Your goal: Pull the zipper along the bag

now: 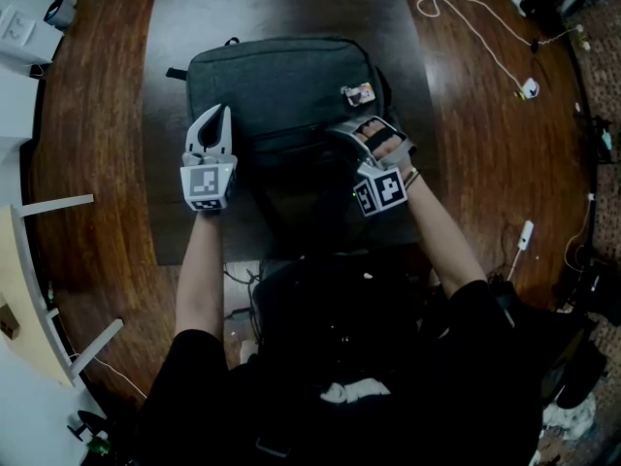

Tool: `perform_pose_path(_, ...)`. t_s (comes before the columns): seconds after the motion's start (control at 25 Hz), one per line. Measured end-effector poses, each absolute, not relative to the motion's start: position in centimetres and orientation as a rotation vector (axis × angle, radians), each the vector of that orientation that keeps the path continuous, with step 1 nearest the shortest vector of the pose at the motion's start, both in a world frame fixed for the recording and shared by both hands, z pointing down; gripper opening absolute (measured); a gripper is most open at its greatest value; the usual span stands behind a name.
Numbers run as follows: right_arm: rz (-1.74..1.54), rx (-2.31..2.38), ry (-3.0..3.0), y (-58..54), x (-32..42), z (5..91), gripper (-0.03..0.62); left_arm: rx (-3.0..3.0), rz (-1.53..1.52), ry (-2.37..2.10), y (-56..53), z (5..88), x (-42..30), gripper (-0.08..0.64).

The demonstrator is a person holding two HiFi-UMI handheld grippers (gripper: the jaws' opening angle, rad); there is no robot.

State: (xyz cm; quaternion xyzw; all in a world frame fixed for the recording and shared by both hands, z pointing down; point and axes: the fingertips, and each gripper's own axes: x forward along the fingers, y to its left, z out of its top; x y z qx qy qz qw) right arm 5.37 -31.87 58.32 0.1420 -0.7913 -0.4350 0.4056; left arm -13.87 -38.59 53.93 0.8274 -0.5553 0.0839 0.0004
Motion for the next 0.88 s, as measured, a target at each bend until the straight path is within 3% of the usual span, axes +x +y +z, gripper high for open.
perform_pose_path(0.88,-1.061,0.373,-2.02,-32.6,7.6,59.2,0.021,2.595,0.33,-1.776,-38.7,54.2,-13.9,-0.002)
